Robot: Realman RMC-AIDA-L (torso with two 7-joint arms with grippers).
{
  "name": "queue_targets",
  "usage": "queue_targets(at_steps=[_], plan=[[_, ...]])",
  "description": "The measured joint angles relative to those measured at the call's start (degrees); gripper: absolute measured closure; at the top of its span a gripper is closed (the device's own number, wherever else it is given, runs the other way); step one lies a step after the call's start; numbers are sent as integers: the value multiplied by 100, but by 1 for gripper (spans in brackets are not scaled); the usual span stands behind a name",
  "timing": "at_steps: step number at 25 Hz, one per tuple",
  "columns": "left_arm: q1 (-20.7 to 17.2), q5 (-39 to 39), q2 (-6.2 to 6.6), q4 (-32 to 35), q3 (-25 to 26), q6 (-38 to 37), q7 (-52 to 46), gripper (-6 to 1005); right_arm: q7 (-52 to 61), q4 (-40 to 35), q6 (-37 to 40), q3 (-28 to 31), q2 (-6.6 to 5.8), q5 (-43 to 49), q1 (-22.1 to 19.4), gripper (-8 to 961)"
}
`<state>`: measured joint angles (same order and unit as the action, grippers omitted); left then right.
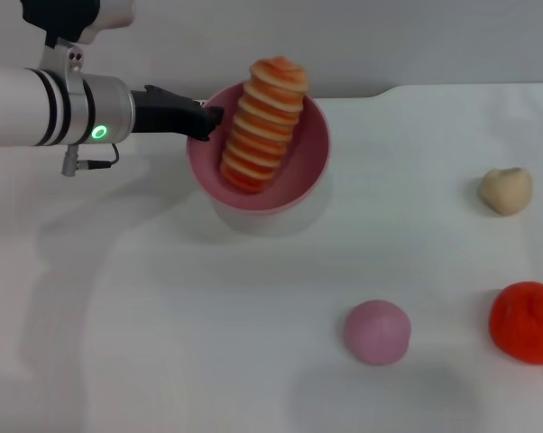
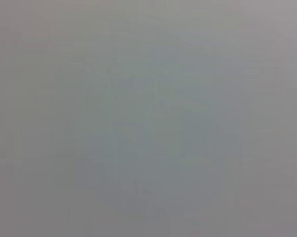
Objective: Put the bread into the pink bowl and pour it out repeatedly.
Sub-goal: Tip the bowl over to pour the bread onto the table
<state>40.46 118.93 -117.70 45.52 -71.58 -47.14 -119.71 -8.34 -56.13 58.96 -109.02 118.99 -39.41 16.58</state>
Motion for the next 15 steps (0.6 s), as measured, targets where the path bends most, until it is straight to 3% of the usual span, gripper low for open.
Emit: queue_targets(at_steps=[8,15], plan=[[32,-144,-65,1,-187,425,16,952,1210,1445,1719,94,1,62,45,574],[31,-735,-75,111,-1259,1214,426,952,1313,1763,2021,126,3,59,-7,574]])
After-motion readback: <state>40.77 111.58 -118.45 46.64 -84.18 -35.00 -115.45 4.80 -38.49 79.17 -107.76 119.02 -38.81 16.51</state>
